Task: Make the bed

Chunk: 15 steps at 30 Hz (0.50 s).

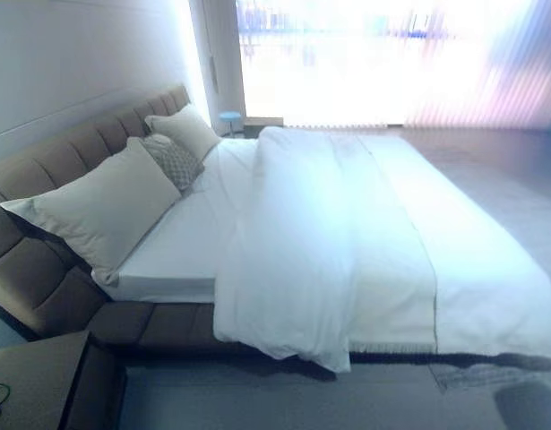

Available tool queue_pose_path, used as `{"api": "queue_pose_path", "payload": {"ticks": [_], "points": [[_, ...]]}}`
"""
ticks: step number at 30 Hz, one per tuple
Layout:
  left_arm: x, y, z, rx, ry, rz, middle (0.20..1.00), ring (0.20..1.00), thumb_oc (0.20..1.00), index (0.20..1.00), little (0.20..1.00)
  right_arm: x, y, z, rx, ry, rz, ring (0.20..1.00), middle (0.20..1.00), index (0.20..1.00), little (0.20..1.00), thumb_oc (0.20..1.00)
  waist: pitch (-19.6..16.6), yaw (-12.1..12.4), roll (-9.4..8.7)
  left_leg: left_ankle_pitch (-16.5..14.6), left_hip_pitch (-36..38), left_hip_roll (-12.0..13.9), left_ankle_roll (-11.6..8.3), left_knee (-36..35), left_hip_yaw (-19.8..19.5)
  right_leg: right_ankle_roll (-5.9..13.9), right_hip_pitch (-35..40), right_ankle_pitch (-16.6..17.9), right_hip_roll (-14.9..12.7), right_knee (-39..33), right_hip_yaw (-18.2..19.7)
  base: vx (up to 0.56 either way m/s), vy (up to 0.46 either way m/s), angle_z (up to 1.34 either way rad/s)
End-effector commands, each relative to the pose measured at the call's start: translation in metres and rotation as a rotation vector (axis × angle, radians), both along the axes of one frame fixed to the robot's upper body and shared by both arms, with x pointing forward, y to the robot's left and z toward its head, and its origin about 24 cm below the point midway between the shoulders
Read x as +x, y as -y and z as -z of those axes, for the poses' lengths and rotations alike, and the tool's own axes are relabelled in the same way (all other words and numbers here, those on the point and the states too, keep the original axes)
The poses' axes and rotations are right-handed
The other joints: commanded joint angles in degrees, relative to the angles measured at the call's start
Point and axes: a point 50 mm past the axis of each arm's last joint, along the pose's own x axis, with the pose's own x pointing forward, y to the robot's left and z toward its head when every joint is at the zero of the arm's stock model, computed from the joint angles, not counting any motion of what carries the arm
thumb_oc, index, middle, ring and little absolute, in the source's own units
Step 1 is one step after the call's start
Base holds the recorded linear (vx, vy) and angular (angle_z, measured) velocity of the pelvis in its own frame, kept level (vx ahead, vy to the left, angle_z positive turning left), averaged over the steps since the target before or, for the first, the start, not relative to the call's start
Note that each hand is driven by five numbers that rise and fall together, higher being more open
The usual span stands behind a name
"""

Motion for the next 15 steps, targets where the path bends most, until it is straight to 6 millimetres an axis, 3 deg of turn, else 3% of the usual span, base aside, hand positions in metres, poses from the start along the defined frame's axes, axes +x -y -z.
{"api": "queue_pose_path", "payload": {"ticks": [1,7,15], "points": [[0.033,0.004,-0.006,0.009,0.059,0.124,1.000,1.000,1.000,1.000,1.000,0.036,0.009,-0.010,-0.048,0.062,-0.095,1.000,1.000,1.000,1.000,1.000,2.98,-0.08,0.34,-1.87,1.76,-3.53,-0.51,0.43,0.91,2.30,3.53,-4.37,2.70,2.41,-0.33,0.00,0.000,0.00],[0.034,0.006,-0.006,0.028,0.034,0.207,1.000,1.000,1.000,1.000,1.000,0.031,0.001,-0.006,-0.032,0.033,-0.143,1.000,1.000,1.000,1.000,1.000,2.45,-0.32,0.07,-2.33,2.41,-3.28,-0.44,0.43,1.16,2.24,4.26,-4.57,2.88,2.08,-0.08,0.01,0.000,0.01],[0.033,0.008,-0.005,0.022,0.036,0.178,1.000,1.000,1.000,1.000,1.000,0.028,-0.002,-0.005,-0.040,0.007,-0.178,1.000,1.000,1.000,1.000,1.000,2.32,-0.20,0.08,-2.96,3.25,-3.20,-0.45,0.43,1.11,2.39,5.45,-4.71,2.93,1.28,-0.14,0.00,0.000,0.00]]}}
